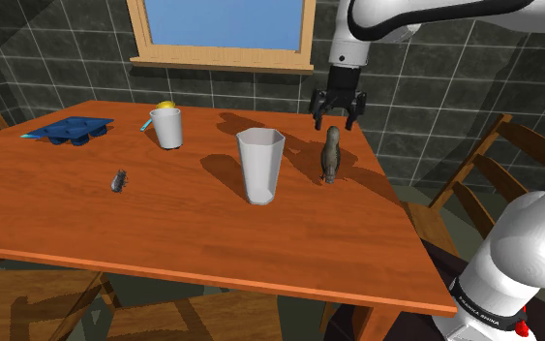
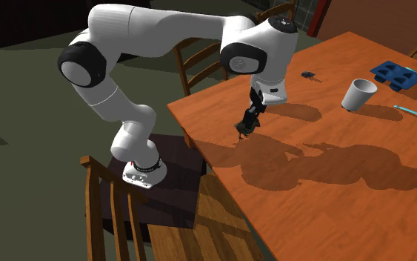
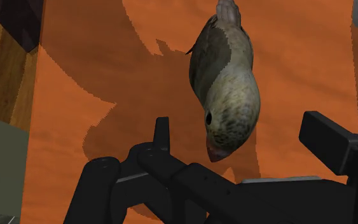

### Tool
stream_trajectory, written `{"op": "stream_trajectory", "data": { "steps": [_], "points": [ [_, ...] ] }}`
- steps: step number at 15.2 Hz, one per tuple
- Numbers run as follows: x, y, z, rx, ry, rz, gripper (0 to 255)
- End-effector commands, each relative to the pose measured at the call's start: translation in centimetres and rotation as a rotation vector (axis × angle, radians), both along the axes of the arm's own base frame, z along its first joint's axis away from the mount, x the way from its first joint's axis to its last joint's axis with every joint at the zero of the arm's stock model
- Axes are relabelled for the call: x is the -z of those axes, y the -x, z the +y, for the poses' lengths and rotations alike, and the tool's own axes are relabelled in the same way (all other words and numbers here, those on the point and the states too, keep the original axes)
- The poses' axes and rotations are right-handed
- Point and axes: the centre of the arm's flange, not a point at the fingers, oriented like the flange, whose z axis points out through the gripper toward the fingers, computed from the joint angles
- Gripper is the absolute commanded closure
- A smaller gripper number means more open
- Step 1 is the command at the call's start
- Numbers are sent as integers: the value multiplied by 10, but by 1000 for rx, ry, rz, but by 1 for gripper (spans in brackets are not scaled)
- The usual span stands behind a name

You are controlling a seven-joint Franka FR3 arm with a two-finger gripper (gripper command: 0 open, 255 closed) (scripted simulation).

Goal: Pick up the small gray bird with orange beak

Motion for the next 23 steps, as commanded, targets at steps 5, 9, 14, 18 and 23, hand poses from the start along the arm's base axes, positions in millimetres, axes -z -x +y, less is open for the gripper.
{"op": "stream_trajectory", "data": {
  "steps": [5,9,14,18,23],
  "points": [
    [18,0,0,1,0,0,255],
    [18,0,0,1,0,0,255],
    [18,0,0,1,0,0,255],
    [-3,0,0,1,0,0,255],
    [-30,0,0,1,0,0,255]
  ]
}}
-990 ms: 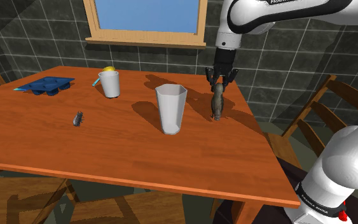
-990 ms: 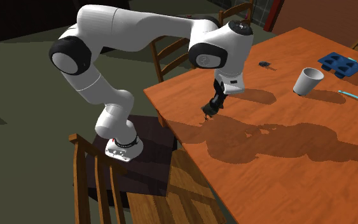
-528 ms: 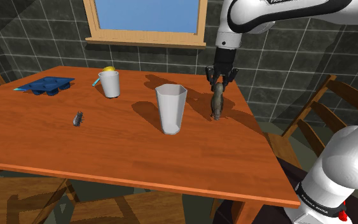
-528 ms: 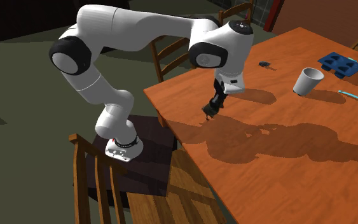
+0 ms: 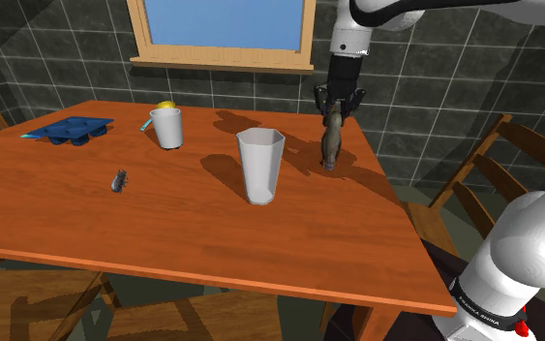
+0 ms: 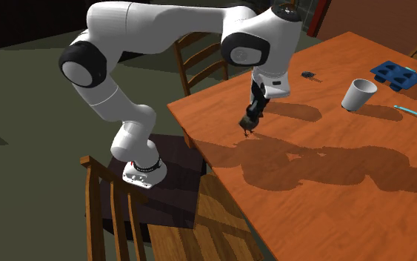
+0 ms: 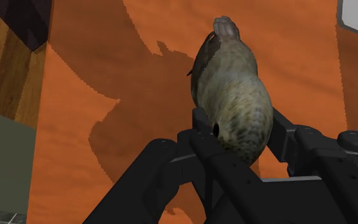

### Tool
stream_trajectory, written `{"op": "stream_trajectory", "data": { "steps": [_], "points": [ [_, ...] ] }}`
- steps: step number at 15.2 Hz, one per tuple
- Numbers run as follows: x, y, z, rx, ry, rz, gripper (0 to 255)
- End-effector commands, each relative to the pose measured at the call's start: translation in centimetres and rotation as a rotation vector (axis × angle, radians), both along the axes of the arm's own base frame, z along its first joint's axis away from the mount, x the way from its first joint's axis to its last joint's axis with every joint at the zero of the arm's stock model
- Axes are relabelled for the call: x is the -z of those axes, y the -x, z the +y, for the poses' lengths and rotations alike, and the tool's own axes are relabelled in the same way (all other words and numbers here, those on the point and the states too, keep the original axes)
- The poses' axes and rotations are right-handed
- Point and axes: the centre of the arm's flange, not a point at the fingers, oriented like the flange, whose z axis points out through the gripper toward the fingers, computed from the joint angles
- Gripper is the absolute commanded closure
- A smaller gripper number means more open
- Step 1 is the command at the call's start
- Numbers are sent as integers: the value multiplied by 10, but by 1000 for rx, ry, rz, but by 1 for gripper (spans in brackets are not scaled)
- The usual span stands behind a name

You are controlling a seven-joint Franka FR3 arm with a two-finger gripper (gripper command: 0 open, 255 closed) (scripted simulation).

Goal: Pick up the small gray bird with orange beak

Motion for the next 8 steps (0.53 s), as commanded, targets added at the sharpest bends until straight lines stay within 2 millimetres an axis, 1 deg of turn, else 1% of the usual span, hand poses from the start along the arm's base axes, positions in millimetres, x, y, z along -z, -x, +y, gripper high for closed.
{"op": "stream_trajectory", "data": {
  "steps": [1,6,8],
  "points": [
    [-11,1,-1,0,0,0,255],
    [-38,1,-1,0,0,0,255],
    [-39,1,-1,0,0,0,255]
  ]
}}
